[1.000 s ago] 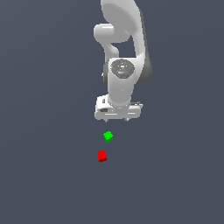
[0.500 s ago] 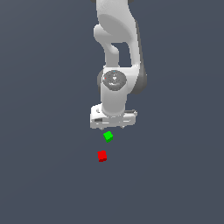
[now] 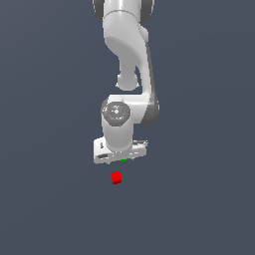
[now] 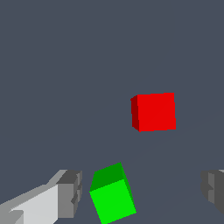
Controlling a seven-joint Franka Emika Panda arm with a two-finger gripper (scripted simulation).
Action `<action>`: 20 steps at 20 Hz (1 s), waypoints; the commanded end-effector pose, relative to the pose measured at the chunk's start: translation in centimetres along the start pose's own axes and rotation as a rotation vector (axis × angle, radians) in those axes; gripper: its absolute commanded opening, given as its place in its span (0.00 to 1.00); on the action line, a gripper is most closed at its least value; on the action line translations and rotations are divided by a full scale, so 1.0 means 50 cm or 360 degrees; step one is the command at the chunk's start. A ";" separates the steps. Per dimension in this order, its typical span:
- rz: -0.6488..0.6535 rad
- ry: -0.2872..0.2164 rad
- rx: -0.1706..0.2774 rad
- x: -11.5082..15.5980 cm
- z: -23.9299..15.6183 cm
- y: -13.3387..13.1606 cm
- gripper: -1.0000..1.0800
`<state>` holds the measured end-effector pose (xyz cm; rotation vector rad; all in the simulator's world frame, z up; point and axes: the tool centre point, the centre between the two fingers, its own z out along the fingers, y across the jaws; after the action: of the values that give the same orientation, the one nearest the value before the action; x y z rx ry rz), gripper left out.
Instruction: Stack the red cube on top of the green cube.
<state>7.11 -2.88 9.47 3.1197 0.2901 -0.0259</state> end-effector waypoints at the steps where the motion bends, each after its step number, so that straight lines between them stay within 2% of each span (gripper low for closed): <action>1: -0.0029 0.0008 0.0003 0.023 0.014 0.016 0.96; 10: -0.0089 0.0024 0.0008 0.075 0.041 0.049 0.96; 20: -0.0104 0.0027 0.0010 0.089 0.048 0.057 0.96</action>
<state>11.97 -4.89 6.99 3.1169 0.3927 -0.0010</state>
